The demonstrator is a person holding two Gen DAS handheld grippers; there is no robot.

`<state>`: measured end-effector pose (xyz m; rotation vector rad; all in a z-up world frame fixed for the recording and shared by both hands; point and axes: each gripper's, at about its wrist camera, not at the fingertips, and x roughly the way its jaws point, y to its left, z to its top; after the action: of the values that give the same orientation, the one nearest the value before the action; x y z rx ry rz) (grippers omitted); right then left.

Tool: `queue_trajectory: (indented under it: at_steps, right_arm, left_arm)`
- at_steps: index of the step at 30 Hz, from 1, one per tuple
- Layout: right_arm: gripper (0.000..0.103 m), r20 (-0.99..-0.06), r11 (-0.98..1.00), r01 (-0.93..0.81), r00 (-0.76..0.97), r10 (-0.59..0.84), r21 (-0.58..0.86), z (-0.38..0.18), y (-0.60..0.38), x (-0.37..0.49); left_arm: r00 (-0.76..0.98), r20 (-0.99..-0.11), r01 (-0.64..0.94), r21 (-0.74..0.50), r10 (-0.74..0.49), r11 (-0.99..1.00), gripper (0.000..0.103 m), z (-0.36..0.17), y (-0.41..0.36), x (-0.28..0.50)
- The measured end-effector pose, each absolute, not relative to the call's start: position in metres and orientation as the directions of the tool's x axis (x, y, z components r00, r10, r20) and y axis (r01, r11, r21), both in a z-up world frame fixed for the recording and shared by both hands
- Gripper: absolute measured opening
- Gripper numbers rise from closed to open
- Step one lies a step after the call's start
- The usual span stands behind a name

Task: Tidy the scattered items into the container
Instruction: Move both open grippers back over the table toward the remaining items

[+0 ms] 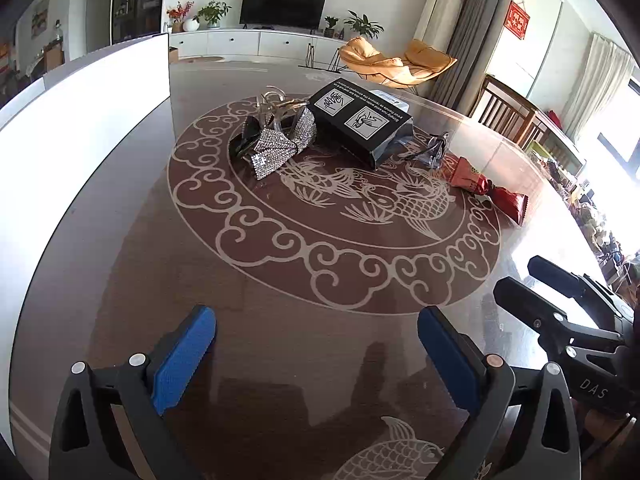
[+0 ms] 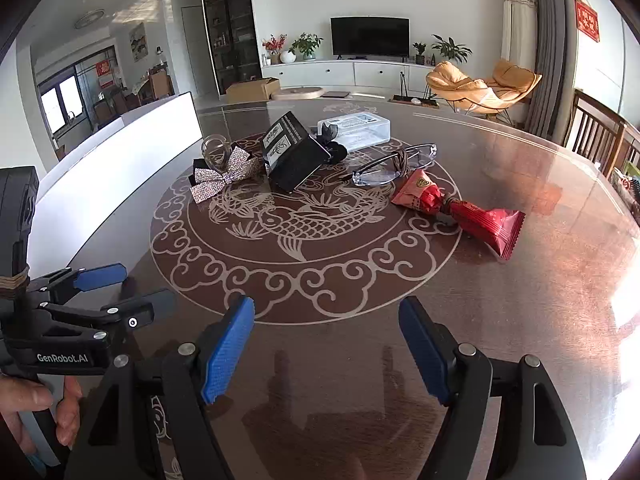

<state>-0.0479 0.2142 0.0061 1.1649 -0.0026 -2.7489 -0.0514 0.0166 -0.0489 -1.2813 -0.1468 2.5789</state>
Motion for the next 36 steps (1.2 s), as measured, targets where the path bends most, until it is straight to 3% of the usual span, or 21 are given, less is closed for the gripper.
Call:
queue_trajectory:
  at_steps: [6,13,23,26,30,33,36]
  right_arm:
    - [0.076,-0.728,-0.992,0.106,-0.675,-0.125,0.072,-0.001,0.215,-0.048]
    - [0.076,-0.750,-0.994,0.044,-0.653,-0.103,0.098,-0.007,0.227,-0.054]
    - [0.076,-0.740,-0.974,0.019,-0.647,-0.185,0.226,-0.009,0.250,-0.057]
    - [0.076,-0.725,-0.991,0.060,-0.677,-0.128,0.118,0.000,0.258,-0.065]
    - [0.076,-0.694,-0.966,0.236,-0.713,-0.102,-0.101,0.021,0.272,-0.098]
    - [0.076,-0.724,-0.894,0.375,-0.684,-0.087,-0.246,0.024,0.279,-0.132]
    - [0.076,-0.776,-0.838,0.464,-0.625,-0.079,-0.288,0.015,0.283,-0.164]
  left_arm:
    - [-0.580,-0.768,-0.199,-0.189,0.271,-0.962,0.103,-0.049,0.019,-0.051]
    - [-0.590,-0.733,-0.196,-0.279,0.340,-0.940,0.103,-0.048,0.006,-0.050]
    - [-0.572,-0.793,-0.203,-0.113,0.211,-0.973,0.103,-0.051,0.029,-0.052]
    - [-0.569,-0.801,-0.205,-0.082,0.187,-0.975,0.103,-0.053,0.032,-0.053]
    - [-0.568,-0.803,-0.204,-0.072,0.178,-0.976,0.103,-0.053,0.031,-0.053]
    - [-0.567,-0.807,-0.205,-0.057,0.166,-0.977,0.103,-0.054,0.033,-0.054]
    - [-0.564,-0.812,-0.207,-0.037,0.150,-0.978,0.103,-0.054,0.036,-0.054]
